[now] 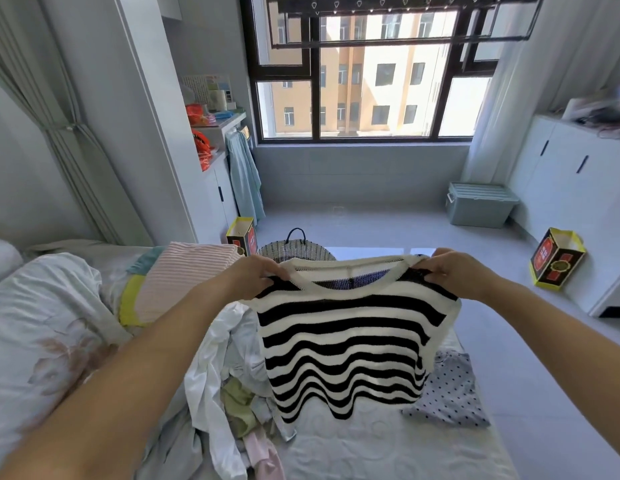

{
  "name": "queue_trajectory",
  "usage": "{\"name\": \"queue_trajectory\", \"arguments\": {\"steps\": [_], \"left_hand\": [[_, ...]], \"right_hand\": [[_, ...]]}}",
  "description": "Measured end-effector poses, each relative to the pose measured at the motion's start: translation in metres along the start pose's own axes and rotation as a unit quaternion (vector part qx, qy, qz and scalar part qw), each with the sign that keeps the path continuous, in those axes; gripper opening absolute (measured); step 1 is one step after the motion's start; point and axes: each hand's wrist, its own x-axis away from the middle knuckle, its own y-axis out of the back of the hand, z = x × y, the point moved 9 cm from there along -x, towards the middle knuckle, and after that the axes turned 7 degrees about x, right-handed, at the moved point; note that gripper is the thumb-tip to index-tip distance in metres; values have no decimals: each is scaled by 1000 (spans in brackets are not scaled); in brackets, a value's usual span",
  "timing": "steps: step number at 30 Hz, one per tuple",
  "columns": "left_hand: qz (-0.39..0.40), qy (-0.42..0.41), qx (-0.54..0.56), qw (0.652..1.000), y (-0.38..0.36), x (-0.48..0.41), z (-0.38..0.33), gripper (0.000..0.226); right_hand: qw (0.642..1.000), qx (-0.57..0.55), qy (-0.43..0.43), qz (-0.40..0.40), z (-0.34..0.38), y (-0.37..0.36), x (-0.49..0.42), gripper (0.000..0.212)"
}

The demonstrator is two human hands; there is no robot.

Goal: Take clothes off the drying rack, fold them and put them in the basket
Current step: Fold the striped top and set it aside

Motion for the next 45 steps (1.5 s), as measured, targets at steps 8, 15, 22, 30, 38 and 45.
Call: {"name": "queue_trajectory", "arguments": {"steps": [8, 15, 22, 30, 38, 45], "left_hand": [[-2, 53, -43, 998, -14, -60, 20, 30], [-3, 20, -72, 997, -14, -101, 24, 36], [-17, -51, -32, 998, -18, -106, 11, 31], [225, -55, -78, 970, -242, -1, 84, 33], [365, 15, -73, 928, -452, 156, 150, 42], [434, 60, -53, 897, -520, 218, 165, 43]], "right_hand": [[994, 95, -35, 38, -36, -23, -37, 44], [993, 103, -5, -64, -52, -21, -61, 50], [979, 46, 48, -195, -55, -12, -56, 46], [996, 14, -4, 88, -79, -222, 42, 45], [927, 36, -81, 364, -86, -434, 220, 56], [905, -13, -125, 408, -98, -515, 293, 49]]}}
